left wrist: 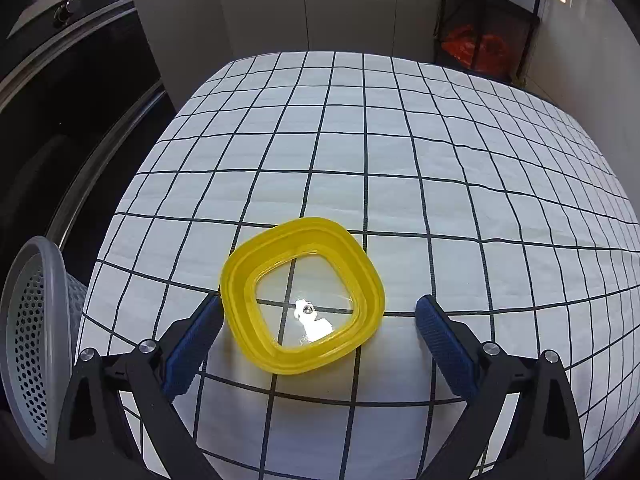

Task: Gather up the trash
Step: 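Carry peel and lid over the grey basket and open both tools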

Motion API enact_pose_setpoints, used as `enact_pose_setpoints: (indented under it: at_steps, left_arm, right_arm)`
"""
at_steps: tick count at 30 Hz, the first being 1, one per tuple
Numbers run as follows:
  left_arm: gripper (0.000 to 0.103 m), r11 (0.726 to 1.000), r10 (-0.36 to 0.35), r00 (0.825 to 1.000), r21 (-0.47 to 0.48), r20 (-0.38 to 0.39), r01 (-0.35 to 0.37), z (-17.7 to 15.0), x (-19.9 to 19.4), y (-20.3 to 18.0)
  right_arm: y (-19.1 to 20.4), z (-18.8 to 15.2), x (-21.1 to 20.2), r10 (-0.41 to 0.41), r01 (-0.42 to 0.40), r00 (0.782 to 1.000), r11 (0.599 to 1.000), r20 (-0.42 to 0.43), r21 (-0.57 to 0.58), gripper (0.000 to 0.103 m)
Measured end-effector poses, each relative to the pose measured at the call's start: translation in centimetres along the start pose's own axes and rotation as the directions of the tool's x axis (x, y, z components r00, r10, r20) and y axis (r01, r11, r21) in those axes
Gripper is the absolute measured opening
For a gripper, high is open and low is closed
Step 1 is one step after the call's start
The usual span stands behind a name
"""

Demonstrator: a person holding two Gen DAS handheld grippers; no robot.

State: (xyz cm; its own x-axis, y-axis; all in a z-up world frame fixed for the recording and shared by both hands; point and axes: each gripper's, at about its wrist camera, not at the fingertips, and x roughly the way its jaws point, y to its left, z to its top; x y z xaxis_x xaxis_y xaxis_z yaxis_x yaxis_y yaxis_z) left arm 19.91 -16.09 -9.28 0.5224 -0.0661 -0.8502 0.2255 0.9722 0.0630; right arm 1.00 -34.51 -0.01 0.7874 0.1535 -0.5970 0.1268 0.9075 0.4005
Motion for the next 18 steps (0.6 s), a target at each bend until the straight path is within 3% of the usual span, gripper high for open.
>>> enact_pose_setpoints:
  at_steps: [4, 8, 13, 18]
  left_arm:
    - [0.090, 0.999, -0.021, 1.000, -0.027, -0.005, 0.021, 0.3, 0.4, 0.3]
    - [0.071, 0.998, -0.048, 0.999, -0.044, -0.003, 0.048, 0.6, 0.3, 0.8]
    - [0.069, 0.998, -0.047, 0.999, -0.041, 0.015, 0.048, 0.3, -0.5, 1.6]
    - [0.069, 0.999, -0.040, 0.996, -0.029, 0.076, 0.042, -0.8, -4.1, 2.7]
  right_arm:
    - [0.1, -0.1, -0.1, -0.002, 0.002, 1.000, 1.000, 0.001, 0.000, 0.020]
    - [0.2, 0.0, 0.0, -0.004, 0.004, 1.000, 1.000, 0.004, 0.001, 0.020]
    - [0.4, -0.1, 0.3, -0.010, 0.010, 1.000, 1.000, -0.003, -0.008, 0.020]
    - [1.1, -0.2, 0.8, -0.016, 0.016, 1.000, 1.000, -0.006, -0.024, 0.020]
